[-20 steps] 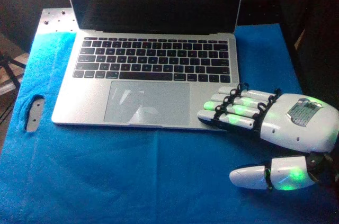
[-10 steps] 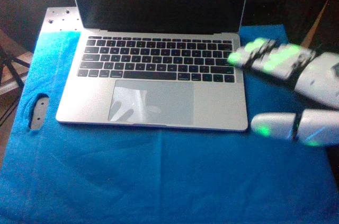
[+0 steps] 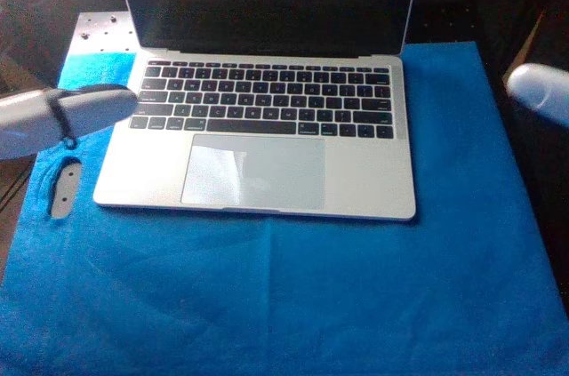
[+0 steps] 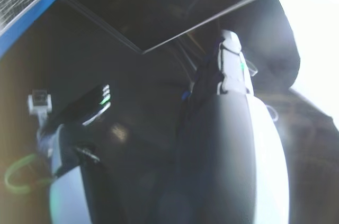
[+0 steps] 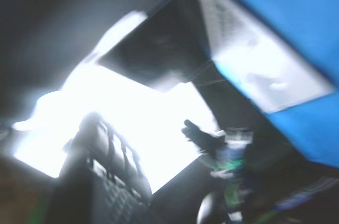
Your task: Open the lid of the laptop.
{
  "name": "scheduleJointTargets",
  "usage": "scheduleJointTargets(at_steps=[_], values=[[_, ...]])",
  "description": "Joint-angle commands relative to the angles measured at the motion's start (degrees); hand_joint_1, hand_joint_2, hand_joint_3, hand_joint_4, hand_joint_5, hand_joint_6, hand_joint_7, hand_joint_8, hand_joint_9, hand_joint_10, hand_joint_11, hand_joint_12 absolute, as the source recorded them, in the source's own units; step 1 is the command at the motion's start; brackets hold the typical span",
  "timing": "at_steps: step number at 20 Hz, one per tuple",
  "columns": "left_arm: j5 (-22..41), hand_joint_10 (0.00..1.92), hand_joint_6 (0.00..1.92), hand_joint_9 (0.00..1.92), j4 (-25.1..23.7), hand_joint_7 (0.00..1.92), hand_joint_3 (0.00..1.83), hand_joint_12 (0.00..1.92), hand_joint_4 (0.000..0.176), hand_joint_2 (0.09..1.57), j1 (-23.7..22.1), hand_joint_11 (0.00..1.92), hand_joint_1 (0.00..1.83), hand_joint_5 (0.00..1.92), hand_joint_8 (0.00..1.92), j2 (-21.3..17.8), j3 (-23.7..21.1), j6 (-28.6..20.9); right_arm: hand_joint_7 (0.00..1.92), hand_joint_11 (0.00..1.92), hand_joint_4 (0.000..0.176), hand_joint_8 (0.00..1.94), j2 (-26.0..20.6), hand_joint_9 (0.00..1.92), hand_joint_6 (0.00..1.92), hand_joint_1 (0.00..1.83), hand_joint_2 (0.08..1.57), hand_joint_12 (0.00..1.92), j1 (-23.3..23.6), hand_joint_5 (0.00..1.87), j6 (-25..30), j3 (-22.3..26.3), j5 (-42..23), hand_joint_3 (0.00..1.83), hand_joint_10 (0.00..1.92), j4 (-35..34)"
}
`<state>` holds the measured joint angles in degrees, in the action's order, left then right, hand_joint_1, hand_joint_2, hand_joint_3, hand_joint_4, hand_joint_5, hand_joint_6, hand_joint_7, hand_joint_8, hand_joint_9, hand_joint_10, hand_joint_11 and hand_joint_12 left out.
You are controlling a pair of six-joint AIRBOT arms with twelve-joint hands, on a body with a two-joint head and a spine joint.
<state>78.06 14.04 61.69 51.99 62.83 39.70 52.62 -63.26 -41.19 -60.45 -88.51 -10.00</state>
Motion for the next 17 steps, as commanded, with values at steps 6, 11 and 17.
scheduleJointTargets(at_steps=[6,11,17], values=[[21.15,0.0,0.0,0.0,3.3,0.0,0.01,0.0,0.0,1.27,6.43,0.0,0.28,0.0,0.0,-0.63,-2.62,-5.33,0.02,0.0,0.0,0.0,-1.56,0.0,0.0,0.61,1.03,0.0,-0.73,0.09,0.61,1.3,-12.46,0.0,0.0,-1.21],[21.15,0.0,0.0,0.0,3.47,0.0,0.01,0.0,0.0,1.29,6.59,0.0,0.12,0.0,0.0,-0.81,-2.66,-5.76,0.07,0.02,0.0,0.01,-2.86,0.03,0.01,0.61,1.03,0.01,-1.18,0.14,0.59,1.93,-12.46,0.0,0.01,-1.29],[21.18,0.0,0.0,0.0,4.3,0.0,0.0,0.0,0.0,1.24,6.65,0.0,0.04,0.0,0.0,-2.46,-3.3,-5.37,0.11,0.05,0.0,0.01,-5.12,0.08,0.01,0.4,1.0,0.02,-1.19,0.15,-2.11,3.03,-12.49,0.0,0.01,-0.99]])
